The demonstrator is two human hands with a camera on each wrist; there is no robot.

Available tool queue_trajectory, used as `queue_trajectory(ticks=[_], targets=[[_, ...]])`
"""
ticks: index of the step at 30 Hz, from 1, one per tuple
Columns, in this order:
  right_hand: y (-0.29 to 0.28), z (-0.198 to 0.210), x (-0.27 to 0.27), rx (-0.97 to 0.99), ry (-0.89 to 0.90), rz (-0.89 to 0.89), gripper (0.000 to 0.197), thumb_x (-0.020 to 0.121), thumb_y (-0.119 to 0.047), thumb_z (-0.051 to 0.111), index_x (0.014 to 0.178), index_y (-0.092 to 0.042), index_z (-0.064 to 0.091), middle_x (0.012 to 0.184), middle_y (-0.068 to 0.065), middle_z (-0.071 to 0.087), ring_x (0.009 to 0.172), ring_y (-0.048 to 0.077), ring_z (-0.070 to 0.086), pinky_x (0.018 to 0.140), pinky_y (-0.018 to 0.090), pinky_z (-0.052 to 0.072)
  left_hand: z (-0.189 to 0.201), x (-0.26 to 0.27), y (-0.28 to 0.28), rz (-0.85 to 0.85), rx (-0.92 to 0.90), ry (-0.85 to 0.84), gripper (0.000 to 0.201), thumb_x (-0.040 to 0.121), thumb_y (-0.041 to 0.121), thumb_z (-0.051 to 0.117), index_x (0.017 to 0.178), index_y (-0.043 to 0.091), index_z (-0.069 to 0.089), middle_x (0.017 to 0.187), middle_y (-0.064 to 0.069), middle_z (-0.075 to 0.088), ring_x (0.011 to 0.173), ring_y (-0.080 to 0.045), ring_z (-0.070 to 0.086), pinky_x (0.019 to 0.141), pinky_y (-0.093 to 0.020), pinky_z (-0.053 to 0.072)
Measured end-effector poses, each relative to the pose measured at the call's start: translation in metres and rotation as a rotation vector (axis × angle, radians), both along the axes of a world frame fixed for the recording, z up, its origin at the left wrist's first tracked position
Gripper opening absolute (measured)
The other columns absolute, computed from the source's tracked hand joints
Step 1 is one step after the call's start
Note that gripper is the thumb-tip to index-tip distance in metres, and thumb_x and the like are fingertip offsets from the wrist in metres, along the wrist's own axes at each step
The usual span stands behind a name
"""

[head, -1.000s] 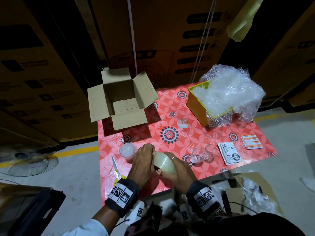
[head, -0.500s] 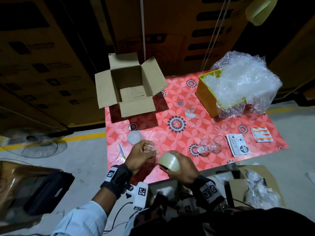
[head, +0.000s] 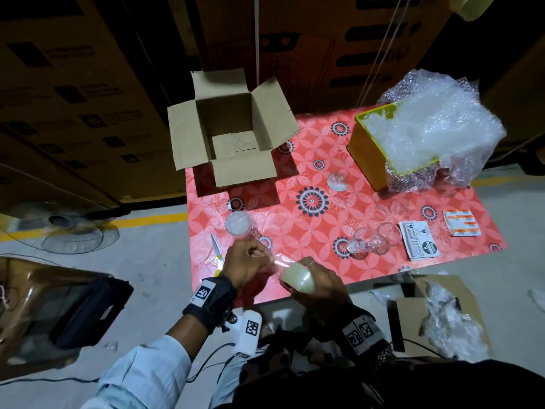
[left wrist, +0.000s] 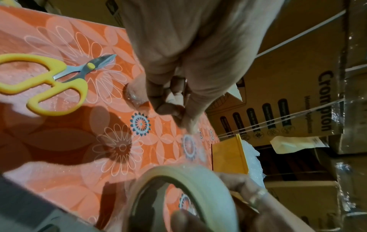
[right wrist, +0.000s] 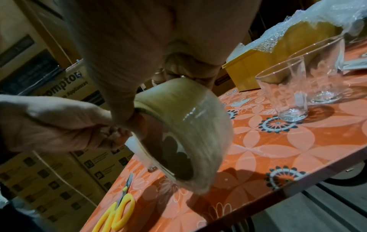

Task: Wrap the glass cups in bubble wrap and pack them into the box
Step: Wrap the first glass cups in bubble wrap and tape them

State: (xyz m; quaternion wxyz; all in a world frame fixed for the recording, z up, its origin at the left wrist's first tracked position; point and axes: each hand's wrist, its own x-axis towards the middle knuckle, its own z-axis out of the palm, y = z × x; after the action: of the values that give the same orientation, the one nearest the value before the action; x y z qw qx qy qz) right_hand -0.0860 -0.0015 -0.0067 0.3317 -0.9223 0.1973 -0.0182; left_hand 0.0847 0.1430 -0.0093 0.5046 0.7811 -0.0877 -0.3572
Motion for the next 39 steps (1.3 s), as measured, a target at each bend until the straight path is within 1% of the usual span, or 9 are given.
queue_trajectory(ticks=[7,9,12,16,19,27,30,33,39], targets=[[0.002,-0.009,-0.005,0.094,0.288,-0.092,0.060,0.074,-0.062,0.071,0.110,-0.014,0.065,0.091,0.005,0.072,0.083,0.030,0.069,0.070,0.035,0.056,-0.023,-0.002,-0.014,-0.091,0.068,-0.188,0.013,0.081,0.006,0.083,0.076,0.015,0.076,0.065,0.017,0.068,0.062,0.004,0.060,0.066,-0.021,0.052],[0.001,-0.007,-0.004,0.144,0.368,-0.072,0.060,0.074,-0.047,0.078,0.119,-0.016,0.055,0.097,0.005,0.072,0.089,0.031,0.070,0.078,0.040,0.059,-0.031,-0.001,-0.015,-0.187,0.082,-0.287,0.013,0.085,0.002,0.077,0.078,0.012,0.074,0.064,0.018,0.064,0.061,0.006,0.058,0.063,-0.021,0.046],[0.007,0.001,0.001,0.167,0.424,-0.088,0.069,0.071,-0.032,0.081,0.126,-0.017,0.043,0.100,0.007,0.071,0.093,0.035,0.069,0.085,0.045,0.056,-0.041,0.002,-0.026,-0.356,0.130,-0.472,0.011,0.088,0.002,0.067,0.083,0.011,0.069,0.082,0.003,0.066,0.078,-0.015,0.059,0.068,-0.029,0.040],[0.011,-0.010,0.005,0.369,0.345,-0.178,0.064,0.069,-0.039,0.082,0.116,-0.029,0.041,0.082,0.006,0.072,0.058,0.029,0.071,0.054,0.043,0.060,-0.051,0.013,-0.043,-0.559,0.233,-0.696,0.006,0.092,0.011,0.067,0.086,0.013,0.064,0.088,-0.005,0.061,0.084,-0.023,0.049,0.073,-0.035,0.033],[0.013,-0.012,0.013,0.391,0.327,-0.200,0.082,0.066,-0.051,0.087,0.130,-0.026,0.041,0.107,0.004,0.068,0.086,0.029,0.070,0.075,0.045,0.060,-0.061,0.021,-0.052,-0.664,0.315,-0.755,0.008,0.091,0.006,0.065,0.090,0.014,0.064,0.092,-0.006,0.062,0.090,-0.025,0.050,0.074,-0.034,0.033],[0.007,-0.009,0.010,0.494,0.361,-0.220,0.083,0.074,-0.029,0.091,0.138,-0.015,0.041,0.102,0.006,0.073,0.087,0.001,0.058,0.072,-0.006,0.029,-0.064,0.024,-0.062,-0.686,0.459,-0.797,0.010,0.094,0.003,0.056,0.097,0.005,0.064,0.098,-0.016,0.062,0.094,-0.034,0.054,0.078,-0.042,0.041],[0.003,0.005,0.009,0.479,0.388,-0.201,0.073,0.079,-0.026,0.087,0.136,-0.011,0.043,0.105,0.007,0.074,0.079,-0.011,0.045,0.071,-0.008,0.026,-0.060,0.016,-0.064,-0.692,0.476,-0.858,0.016,0.083,-0.004,0.066,0.096,0.003,0.058,0.092,-0.016,0.056,0.079,-0.035,0.055,0.067,-0.044,0.046],[0.000,0.012,0.011,0.463,0.388,-0.163,0.072,0.080,-0.037,0.086,0.134,-0.010,0.046,0.109,0.003,0.071,0.089,0.003,0.055,0.071,-0.009,0.024,-0.054,0.017,-0.068,-0.719,0.572,-0.882,0.027,0.068,-0.005,0.077,0.090,0.000,0.061,0.087,-0.018,0.057,0.074,-0.037,0.057,0.061,-0.042,0.049],[0.000,0.028,0.015,0.479,0.387,-0.093,0.071,0.083,-0.042,0.081,0.136,-0.011,0.044,0.087,-0.023,0.036,0.075,-0.010,0.031,0.066,-0.011,0.024,-0.045,0.021,-0.072,-0.755,0.696,-0.824,0.028,0.093,0.007,0.059,0.120,0.004,0.058,0.117,-0.015,0.061,0.101,-0.038,0.065,0.080,-0.043,0.051]])
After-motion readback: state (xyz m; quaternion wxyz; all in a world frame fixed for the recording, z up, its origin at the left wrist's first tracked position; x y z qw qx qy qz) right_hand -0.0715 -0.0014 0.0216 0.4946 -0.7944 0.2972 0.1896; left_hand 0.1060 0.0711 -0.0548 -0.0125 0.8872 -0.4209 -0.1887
